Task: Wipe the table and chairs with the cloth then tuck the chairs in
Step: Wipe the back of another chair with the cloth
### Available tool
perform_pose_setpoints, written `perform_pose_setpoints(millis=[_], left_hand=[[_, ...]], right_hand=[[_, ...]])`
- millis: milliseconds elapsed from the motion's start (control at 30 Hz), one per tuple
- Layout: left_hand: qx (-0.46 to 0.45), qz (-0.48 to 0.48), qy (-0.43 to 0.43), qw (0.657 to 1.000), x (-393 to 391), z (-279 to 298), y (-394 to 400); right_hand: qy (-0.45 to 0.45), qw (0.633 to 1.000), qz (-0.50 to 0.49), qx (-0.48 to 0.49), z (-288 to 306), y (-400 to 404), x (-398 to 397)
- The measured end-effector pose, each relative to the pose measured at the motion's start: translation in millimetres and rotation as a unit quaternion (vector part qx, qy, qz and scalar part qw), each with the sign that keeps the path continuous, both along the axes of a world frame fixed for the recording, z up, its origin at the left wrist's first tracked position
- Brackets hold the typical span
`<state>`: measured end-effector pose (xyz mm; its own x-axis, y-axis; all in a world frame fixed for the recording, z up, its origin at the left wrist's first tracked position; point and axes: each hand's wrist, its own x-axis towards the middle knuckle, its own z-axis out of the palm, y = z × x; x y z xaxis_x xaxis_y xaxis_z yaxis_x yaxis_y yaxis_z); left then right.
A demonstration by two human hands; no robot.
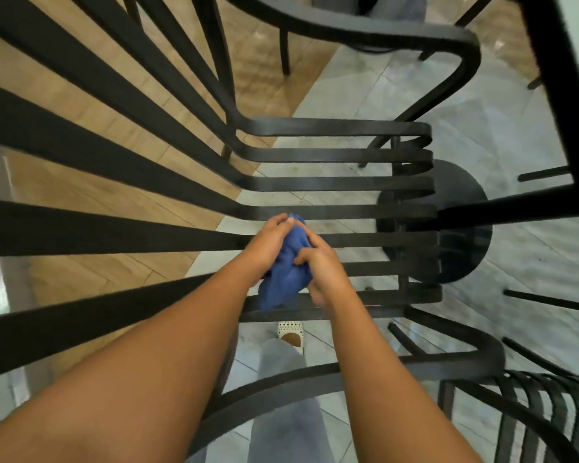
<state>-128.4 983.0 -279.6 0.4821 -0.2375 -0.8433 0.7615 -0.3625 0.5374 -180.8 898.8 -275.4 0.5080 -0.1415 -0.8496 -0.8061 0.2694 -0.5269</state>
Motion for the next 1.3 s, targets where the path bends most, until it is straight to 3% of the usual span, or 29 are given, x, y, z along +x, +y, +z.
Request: perform_pose_setpoints(millis=[67,133,200,267,333,467,567,600,667,767,833,900,1100,1233,1300], left_hand=[[0.018,-0.020,-0.029,0.999,1,-1,14],[0.038,-0.028,-0.037,0.998,3,3,26],[0.055,-0.040,-0.045,0.997,7,9,31],[0.092,-0.052,-0.065,0.992,12,16,30],[0.097,-0.061,-0.069,0.991,13,25,25],[0.038,-0.078,-0.017,0.996,20,55,10],[0.040,-0.172,-0.018,0.984,37,75,-2],[0.050,-0.251,-0.057,0.965,42,79,-5],[0.115,-0.384,-0.218,0.890,43,86,-3],[0.179,-0.479,-0.386,0.768,51,81,6],[0.220,-0.558,-0.446,0.664,65,76,12],[0.245,-0.592,-0.476,0.603,82,81,18],[0.289,-0.655,-0.470,0.516,132,106,25],[0.306,-0.711,-0.398,0.492,162,123,21],[0.277,-0.726,-0.378,0.504,175,133,19]], right_hand=[[-0.012,0.993,-0.106,0.048,10,6,1],[-0.030,0.994,-0.108,0.008,23,12,2],[-0.034,0.992,0.077,-0.096,36,18,4],[-0.007,0.941,0.286,-0.180,43,27,6],[0.027,0.906,0.343,-0.248,50,38,8],[-0.051,0.883,0.234,-0.403,43,47,9],[-0.101,0.892,0.110,-0.427,39,48,8],[-0.098,0.890,0.088,-0.435,38,48,10],[-0.055,0.877,0.095,-0.468,37,49,14],[-0.012,0.857,0.099,-0.506,40,49,22],[0.016,0.853,0.106,-0.510,46,48,29],[0.047,0.853,0.110,-0.507,54,49,35],[0.115,0.853,0.081,-0.503,65,63,65],[0.133,0.877,0.046,-0.460,72,74,94],[0.144,0.882,0.012,-0.448,76,80,110]])
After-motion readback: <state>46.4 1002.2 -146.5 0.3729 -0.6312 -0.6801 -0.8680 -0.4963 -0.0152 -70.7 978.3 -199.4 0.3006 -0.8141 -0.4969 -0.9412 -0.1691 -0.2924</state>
